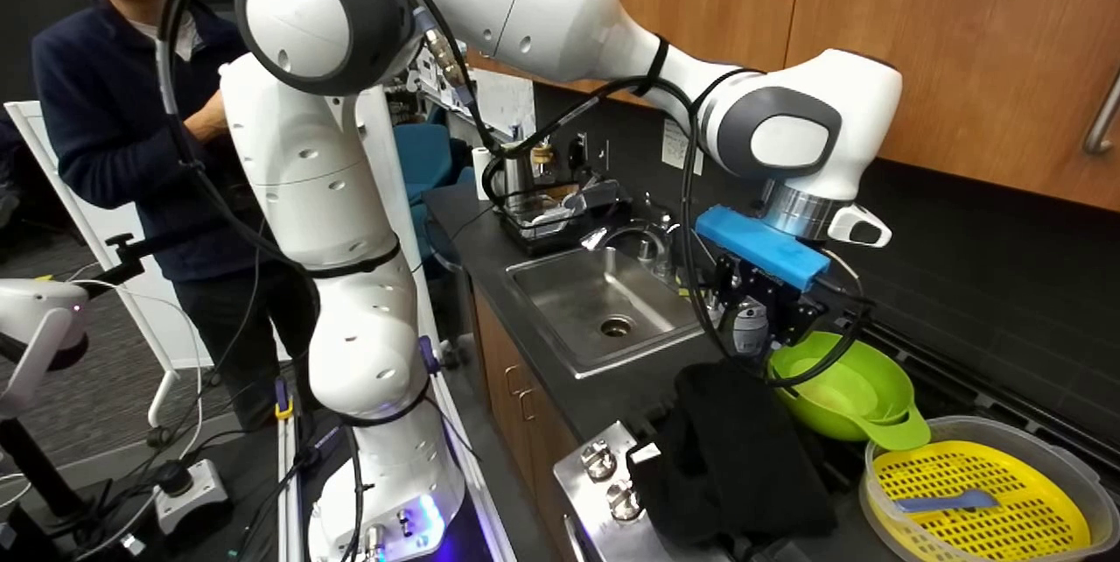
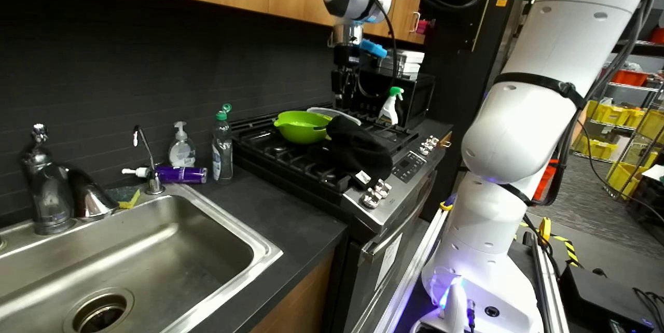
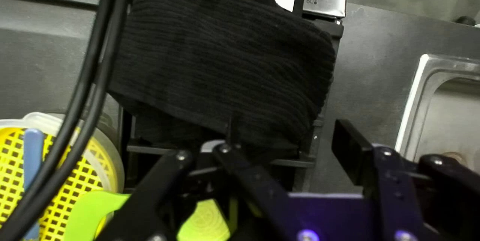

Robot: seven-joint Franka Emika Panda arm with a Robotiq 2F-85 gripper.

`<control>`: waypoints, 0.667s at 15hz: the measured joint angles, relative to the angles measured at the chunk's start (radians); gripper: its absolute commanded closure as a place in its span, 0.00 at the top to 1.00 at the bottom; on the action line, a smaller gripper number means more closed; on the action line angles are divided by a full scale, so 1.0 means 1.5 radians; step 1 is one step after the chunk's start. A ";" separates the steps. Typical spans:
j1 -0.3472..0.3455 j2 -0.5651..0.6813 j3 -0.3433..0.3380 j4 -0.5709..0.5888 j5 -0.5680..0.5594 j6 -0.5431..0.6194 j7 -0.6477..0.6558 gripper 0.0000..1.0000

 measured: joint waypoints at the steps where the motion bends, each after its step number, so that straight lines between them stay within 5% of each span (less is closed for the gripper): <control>1: 0.000 0.000 0.000 -0.002 0.000 0.001 0.000 0.67; 6: 0.000 0.000 0.001 -0.005 0.000 0.005 0.001 0.67; 7: 0.000 0.000 0.001 -0.005 0.000 0.006 0.001 0.92; 10: 0.001 0.001 0.000 -0.005 0.001 0.006 -0.002 0.98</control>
